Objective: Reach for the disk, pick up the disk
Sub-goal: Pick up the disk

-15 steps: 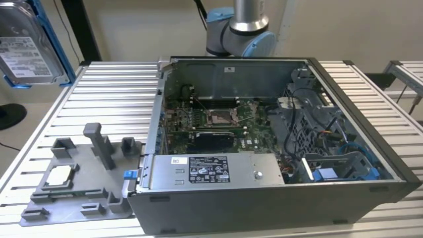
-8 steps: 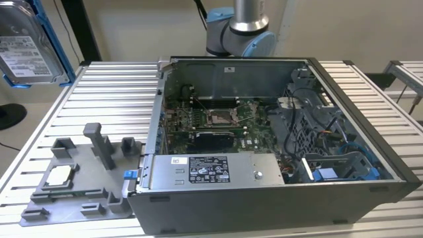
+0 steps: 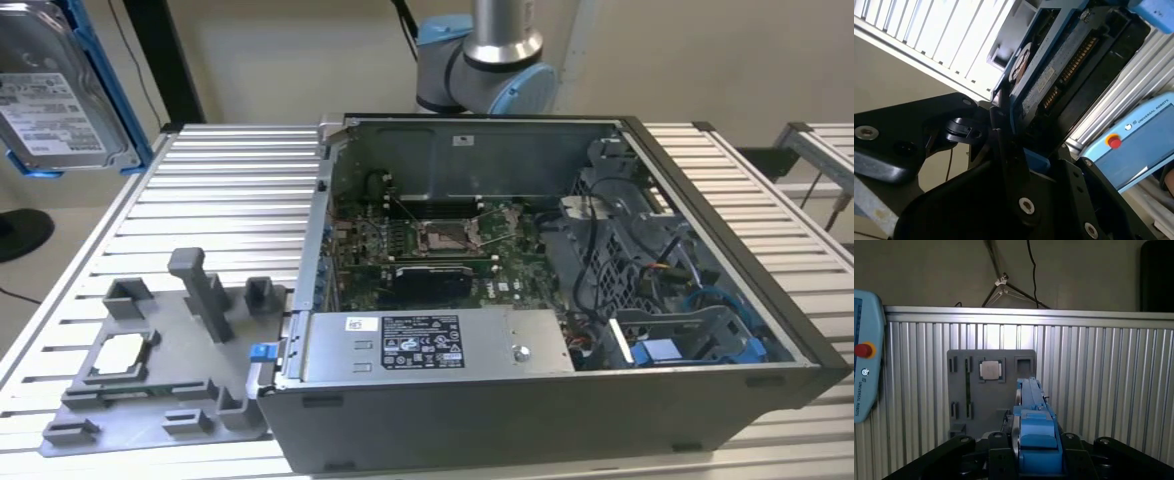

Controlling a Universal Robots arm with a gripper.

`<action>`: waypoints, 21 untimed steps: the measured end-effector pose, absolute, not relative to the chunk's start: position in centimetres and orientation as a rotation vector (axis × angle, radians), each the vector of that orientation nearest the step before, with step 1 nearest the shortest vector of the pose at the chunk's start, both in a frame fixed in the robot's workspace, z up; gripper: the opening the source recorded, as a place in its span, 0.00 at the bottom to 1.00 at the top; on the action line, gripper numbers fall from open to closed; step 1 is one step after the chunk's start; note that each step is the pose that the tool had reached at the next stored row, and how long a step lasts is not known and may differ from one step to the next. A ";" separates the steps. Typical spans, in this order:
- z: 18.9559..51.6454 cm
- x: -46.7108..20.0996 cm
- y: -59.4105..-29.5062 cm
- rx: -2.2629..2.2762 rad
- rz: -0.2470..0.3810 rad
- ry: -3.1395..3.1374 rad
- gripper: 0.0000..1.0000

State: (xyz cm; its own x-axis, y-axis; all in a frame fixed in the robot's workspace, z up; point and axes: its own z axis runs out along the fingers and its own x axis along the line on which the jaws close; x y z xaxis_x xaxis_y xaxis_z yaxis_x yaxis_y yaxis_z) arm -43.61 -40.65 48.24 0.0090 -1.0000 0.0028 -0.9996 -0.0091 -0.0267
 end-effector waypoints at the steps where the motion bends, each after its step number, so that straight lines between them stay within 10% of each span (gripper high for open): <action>1: 48.2 -43.5 -40.6 -2.219 -0.033 2.200 0.00; 21: 48.2 -40.7 -40.6 -2.219 -0.033 2.200 0.00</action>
